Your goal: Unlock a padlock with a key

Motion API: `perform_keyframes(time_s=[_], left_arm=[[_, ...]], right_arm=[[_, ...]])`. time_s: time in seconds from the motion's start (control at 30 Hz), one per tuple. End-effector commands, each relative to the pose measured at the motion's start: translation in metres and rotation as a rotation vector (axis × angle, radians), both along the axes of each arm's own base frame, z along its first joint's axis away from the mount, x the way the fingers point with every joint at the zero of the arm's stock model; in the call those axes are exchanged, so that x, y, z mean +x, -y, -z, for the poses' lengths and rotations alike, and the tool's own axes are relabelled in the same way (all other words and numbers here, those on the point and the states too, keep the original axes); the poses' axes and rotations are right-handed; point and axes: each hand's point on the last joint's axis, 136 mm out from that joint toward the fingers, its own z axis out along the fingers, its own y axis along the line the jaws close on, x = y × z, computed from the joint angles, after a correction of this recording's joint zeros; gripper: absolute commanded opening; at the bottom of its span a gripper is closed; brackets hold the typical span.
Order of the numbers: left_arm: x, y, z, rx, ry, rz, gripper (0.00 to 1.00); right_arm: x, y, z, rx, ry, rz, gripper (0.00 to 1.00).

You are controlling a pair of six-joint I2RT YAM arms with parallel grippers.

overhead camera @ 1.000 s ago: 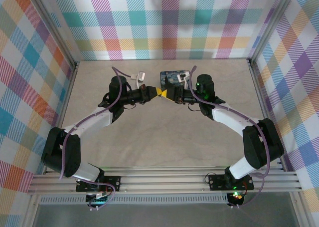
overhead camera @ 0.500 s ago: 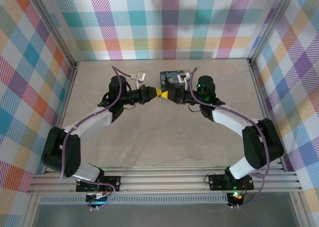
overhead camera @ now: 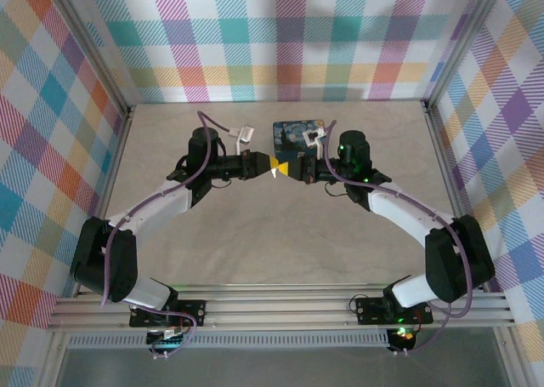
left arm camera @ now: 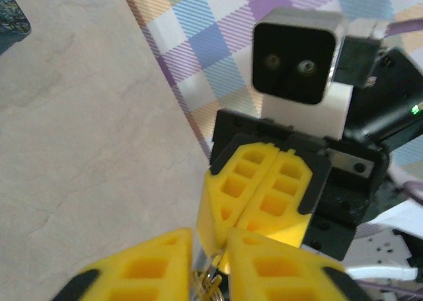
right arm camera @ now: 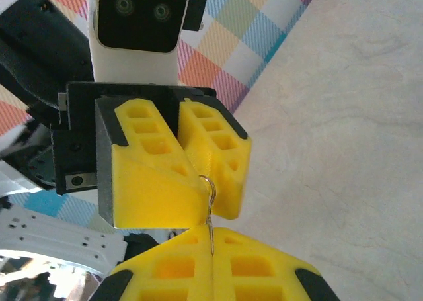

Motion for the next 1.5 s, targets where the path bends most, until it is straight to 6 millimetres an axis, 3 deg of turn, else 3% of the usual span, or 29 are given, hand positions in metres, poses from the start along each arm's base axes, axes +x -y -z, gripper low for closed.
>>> perform_keyframes(time_s=[0.0, 0.07, 0.2, 0.37, 0.6, 0.97, 1.47], left_arm=[[-0.007, 0.003, -0.017, 0.021, 0.043, 0.048, 0.36], [-0.009, -0.002, -0.019, 0.059, 0.080, 0.032, 0.45], [-0.004, -0.015, -0.021, 0.113, 0.161, -0.022, 0.51], [0.004, -0.025, -0.026, 0.132, 0.228, -0.051, 0.53], [-0.011, -0.021, -0.040, 0.110, 0.392, 0.023, 0.55], [-0.031, 0.010, -0.024, 0.052, 0.378, 0.203, 0.51], [-0.046, 0.014, -0.018, 0.031, 0.347, 0.279, 0.40]], right_arm=[[-0.009, 0.007, -0.004, -0.107, 0.102, -0.024, 0.00], [-0.013, 0.011, 0.000, -0.181, 0.121, -0.048, 0.00], [-0.019, 0.020, -0.002, -0.299, 0.164, -0.080, 0.00], [-0.022, 0.029, -0.011, -0.385, 0.237, -0.103, 0.00], [-0.028, 0.029, -0.023, -0.405, 0.293, -0.170, 0.00], [-0.038, 0.017, -0.031, -0.311, 0.271, -0.264, 0.00], [-0.041, 0.016, -0.031, -0.296, 0.254, -0.280, 0.00]])
